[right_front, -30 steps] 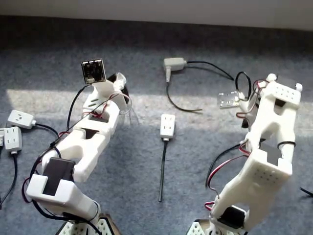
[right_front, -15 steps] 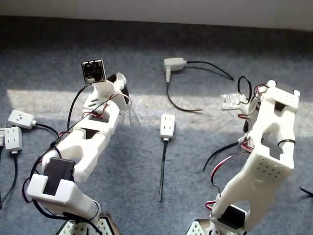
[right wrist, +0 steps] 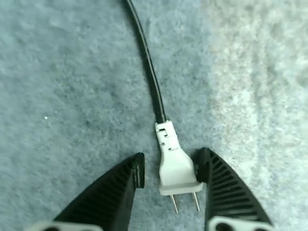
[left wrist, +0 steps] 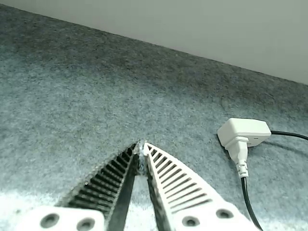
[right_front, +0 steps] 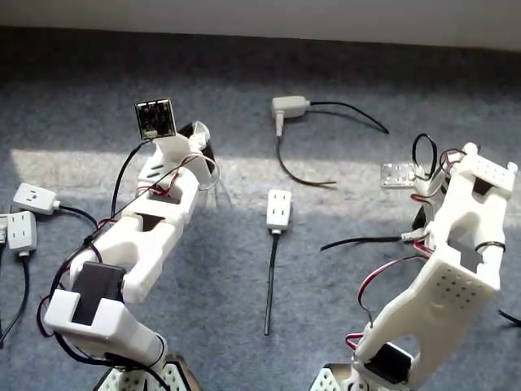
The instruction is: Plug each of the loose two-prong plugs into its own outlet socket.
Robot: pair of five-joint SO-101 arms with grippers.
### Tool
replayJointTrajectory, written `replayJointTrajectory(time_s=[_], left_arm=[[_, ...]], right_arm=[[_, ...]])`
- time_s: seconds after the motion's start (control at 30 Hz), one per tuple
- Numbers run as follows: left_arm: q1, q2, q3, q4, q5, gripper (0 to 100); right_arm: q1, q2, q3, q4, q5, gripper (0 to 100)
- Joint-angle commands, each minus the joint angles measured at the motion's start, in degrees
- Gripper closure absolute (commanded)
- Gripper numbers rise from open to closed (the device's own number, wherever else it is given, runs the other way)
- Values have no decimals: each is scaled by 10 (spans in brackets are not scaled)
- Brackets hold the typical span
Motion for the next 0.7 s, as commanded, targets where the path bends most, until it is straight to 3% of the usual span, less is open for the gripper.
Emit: replayJointTrajectory(time_s=[0.0, 0.17, 0.47, 0.67], left_arm=[[5, -2, -17, 2, 1, 994], [5, -2, -17, 2, 1, 994], [5, -2, -17, 2, 1, 994], [5, -2, -17, 2, 1, 994]], right_arm=[[25, 0, 25, -12, 4, 786], [29, 0, 88, -46, 4, 800], [44, -1, 262, -399, 3, 955], [51, -7, 290, -472, -14, 991]])
